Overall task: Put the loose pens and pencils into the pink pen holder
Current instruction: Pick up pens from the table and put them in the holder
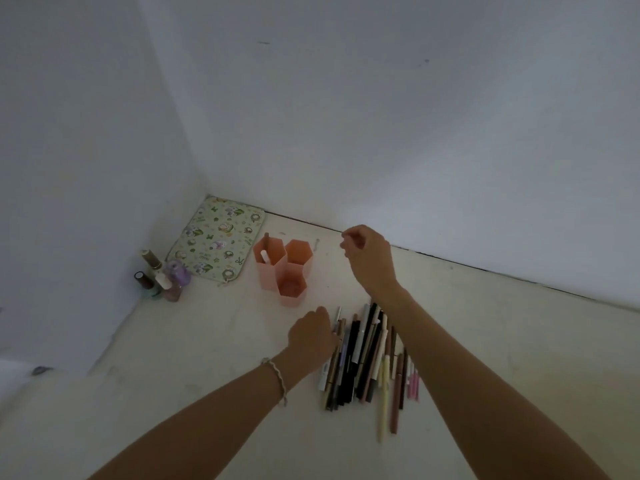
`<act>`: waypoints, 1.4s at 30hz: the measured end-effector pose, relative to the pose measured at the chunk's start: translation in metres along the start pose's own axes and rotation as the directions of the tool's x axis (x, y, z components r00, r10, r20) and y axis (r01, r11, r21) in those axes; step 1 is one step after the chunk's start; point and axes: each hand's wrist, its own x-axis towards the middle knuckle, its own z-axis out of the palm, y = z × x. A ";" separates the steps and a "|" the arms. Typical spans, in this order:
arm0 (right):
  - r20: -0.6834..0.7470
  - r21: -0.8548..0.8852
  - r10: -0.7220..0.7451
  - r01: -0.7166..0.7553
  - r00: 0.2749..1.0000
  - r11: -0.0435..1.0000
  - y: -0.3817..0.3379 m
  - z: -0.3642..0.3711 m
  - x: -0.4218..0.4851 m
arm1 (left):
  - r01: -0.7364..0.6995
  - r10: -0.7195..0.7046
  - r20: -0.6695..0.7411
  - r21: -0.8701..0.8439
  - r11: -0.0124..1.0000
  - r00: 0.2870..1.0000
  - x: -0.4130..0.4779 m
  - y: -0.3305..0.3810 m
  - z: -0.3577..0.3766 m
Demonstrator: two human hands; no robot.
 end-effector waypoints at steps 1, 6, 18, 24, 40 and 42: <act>0.017 -0.032 0.023 -0.023 1.000 0.999 0.007 -0.005 -0.001 | 0.023 -0.023 -0.005 0.014 1.000 1.000 0.002 0.003 0.004; 0.052 -0.113 0.093 -0.087 0.994 0.990 0.032 -0.015 -0.010 | 0.039 -0.035 -0.041 0.088 0.995 0.999 0.005 0.011 0.010; 0.298 -0.714 0.295 0.007 0.908 0.700 0.071 0.038 -0.038 | -0.245 -0.027 -0.514 -0.455 0.856 0.858 0.015 0.011 -0.108; 0.292 -0.675 0.210 0.045 0.933 0.736 0.074 0.055 -0.041 | -0.330 -0.102 -0.602 -0.562 0.759 0.792 0.013 0.004 -0.123; -0.334 0.248 0.149 -0.066 0.931 0.967 -0.027 -0.012 0.026 | -0.258 -0.081 -0.715 -0.353 0.899 0.695 0.040 -0.069 -0.127; -0.377 0.309 0.084 0.040 0.922 0.950 -0.046 -0.001 0.024 | -0.223 -0.112 -0.698 -0.371 0.902 0.707 0.040 -0.075 -0.123</act>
